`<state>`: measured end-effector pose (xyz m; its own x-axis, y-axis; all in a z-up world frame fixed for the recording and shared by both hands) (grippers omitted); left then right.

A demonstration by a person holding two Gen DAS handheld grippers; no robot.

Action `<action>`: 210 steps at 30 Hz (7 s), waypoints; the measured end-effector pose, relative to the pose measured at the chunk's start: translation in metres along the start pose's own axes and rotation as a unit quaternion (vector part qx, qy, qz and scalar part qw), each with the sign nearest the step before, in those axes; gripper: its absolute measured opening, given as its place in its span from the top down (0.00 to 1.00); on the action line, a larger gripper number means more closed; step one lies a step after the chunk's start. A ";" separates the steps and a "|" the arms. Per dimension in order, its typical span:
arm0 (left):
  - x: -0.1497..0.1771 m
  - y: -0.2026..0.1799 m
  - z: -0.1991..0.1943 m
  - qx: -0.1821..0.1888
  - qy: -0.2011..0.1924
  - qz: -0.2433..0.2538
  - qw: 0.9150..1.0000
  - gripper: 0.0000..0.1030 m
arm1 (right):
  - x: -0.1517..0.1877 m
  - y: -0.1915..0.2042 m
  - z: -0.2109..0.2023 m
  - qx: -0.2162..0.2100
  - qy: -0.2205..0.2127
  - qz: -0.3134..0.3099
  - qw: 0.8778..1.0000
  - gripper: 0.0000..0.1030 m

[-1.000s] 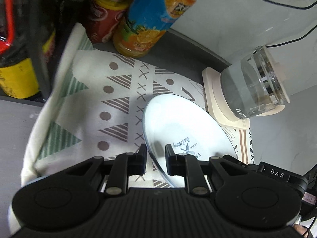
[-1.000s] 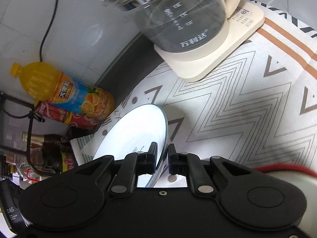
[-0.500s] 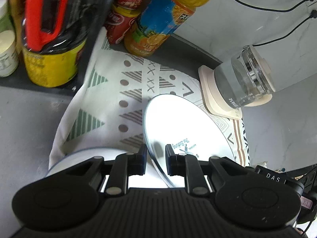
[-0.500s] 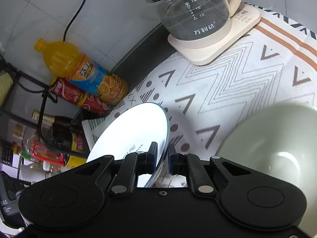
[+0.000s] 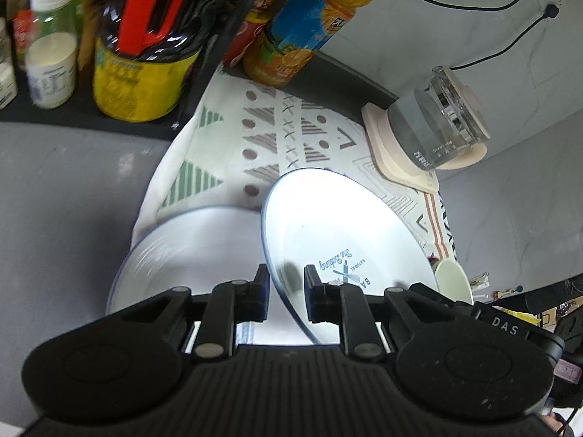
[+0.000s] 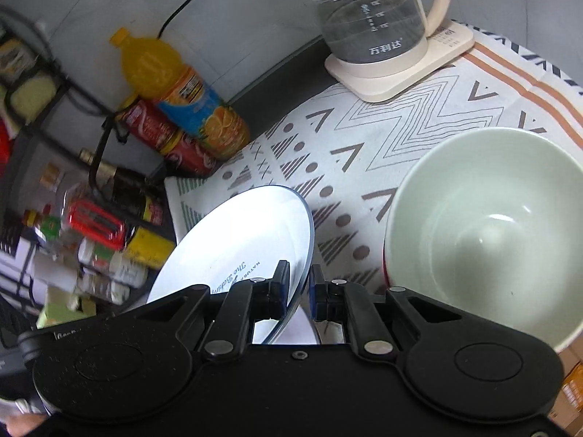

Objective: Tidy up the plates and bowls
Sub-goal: 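Lower the 'BAKERY' plate onto the 'Sweet' plate, then open both tools and release the 'BAKERY' plate, then reach both tools to the rim of the nested red and green bowl stack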

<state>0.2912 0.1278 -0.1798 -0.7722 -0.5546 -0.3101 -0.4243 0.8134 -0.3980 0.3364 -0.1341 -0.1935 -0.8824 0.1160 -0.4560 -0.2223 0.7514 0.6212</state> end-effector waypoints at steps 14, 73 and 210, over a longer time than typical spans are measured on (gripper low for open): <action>0.039 0.019 0.004 0.004 0.021 0.024 0.999 0.84 | 0.043 0.006 -0.015 0.018 0.007 -0.037 0.999 0.88; 0.019 0.063 -0.004 -0.126 -0.009 0.026 0.992 0.47 | 0.083 0.018 0.032 0.109 0.048 -0.075 0.990 0.90; 0.055 -0.188 0.129 -0.053 0.105 0.201 0.973 0.76 | -0.003 -0.158 -0.058 0.141 0.002 0.036 0.989 0.60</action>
<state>0.3896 -0.0780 -0.2331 -0.9604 -0.1494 -0.2351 -0.1063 0.9767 -0.1866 0.3506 -0.2911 -0.2536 -0.8932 0.1741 -0.4147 -0.0347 0.8926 0.4495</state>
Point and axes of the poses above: each gripper's, at about its wrist camera, not at the fingertips, and z roughly the way its jaws point, y to its left, x to its underside, the point moved 5 cm from there along z, roughly the way its jaws point, and after that the axes turned 10 degrees about -x, right-handed, at the moved point
